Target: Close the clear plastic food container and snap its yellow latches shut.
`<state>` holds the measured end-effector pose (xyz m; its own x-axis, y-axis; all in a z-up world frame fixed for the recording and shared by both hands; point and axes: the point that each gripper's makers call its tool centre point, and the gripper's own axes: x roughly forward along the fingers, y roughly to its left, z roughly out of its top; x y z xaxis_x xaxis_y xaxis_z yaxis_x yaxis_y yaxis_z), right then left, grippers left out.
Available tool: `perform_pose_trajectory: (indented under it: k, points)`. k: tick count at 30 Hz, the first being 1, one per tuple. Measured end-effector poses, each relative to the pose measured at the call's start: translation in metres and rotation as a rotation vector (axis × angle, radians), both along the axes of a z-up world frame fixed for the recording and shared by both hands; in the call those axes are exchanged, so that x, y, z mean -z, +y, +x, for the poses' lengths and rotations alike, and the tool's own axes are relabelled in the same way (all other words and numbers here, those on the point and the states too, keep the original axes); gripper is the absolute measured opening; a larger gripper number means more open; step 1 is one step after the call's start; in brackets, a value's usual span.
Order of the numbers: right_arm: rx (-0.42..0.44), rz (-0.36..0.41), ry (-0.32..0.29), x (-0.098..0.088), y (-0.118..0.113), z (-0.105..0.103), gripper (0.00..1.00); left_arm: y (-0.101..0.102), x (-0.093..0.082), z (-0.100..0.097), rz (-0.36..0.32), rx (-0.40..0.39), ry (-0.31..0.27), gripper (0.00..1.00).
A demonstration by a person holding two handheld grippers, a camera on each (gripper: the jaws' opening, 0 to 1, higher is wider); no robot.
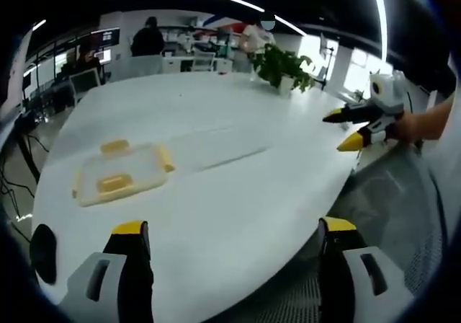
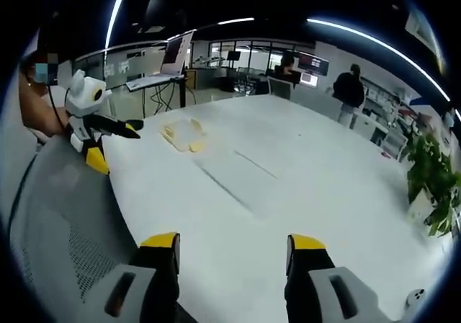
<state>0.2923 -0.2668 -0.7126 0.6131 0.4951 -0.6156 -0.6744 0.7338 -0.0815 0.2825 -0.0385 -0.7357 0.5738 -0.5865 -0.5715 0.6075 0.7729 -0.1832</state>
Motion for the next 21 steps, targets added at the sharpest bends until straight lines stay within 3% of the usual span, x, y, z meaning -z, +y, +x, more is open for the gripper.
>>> perform_pose_trajectory:
  k: [21]
  points:
    - [-0.062, 0.022, -0.002, -0.003, 0.030, 0.017, 0.56, 0.010, 0.001, 0.009, 0.023, 0.014, -0.001, 0.94]
